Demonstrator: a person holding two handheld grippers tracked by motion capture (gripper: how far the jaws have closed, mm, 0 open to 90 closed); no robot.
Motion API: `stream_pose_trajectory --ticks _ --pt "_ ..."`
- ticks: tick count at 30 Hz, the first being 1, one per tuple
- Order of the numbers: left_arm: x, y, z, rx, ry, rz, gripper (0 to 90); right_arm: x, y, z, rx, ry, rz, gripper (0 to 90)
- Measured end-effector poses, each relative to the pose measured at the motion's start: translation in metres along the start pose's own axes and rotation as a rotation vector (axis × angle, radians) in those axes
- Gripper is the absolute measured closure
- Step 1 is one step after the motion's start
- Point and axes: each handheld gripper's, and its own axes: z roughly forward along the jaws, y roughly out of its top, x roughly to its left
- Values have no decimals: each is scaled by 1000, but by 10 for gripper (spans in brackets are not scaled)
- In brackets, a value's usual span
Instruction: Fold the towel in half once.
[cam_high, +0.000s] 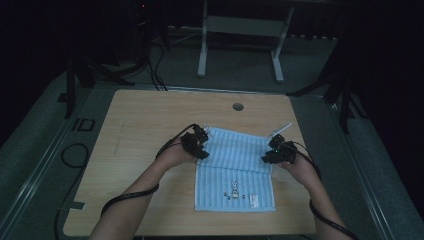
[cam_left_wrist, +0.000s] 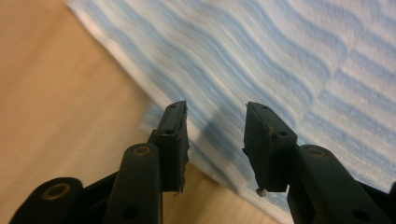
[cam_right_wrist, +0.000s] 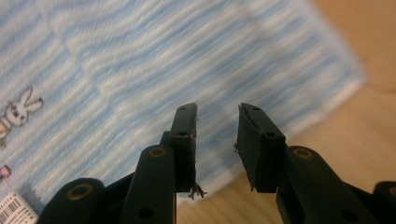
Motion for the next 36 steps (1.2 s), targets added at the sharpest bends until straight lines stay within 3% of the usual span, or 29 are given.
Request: stream_pose_trajectory --ticks 5,9,12,17,20,24,30,36 --pt "14 16 -9 -17 38 -23 586 -17 12 -15 -27 -56 26 652" --pt "25 30 -6 -25 77 -33 542 -34 21 -17 -25 -83 69 625" --pt "34 40 1 -31 86 -63 514 -45 25 -15 -21 -97 104 600" --pt "47 52 22 2 110 -105 469 -61 30 -5 -25 -104 192 549" --pt "54 57 34 7 114 -143 461 -74 29 3 -35 -110 278 531" --pt "60 63 45 7 104 -176 431 -84 27 18 -2 -94 351 516" --pt "66 66 63 42 117 -205 416 -84 27 39 38 -98 360 505" --pt "64 65 73 43 100 -207 417 -79 32 52 83 -123 309 556"
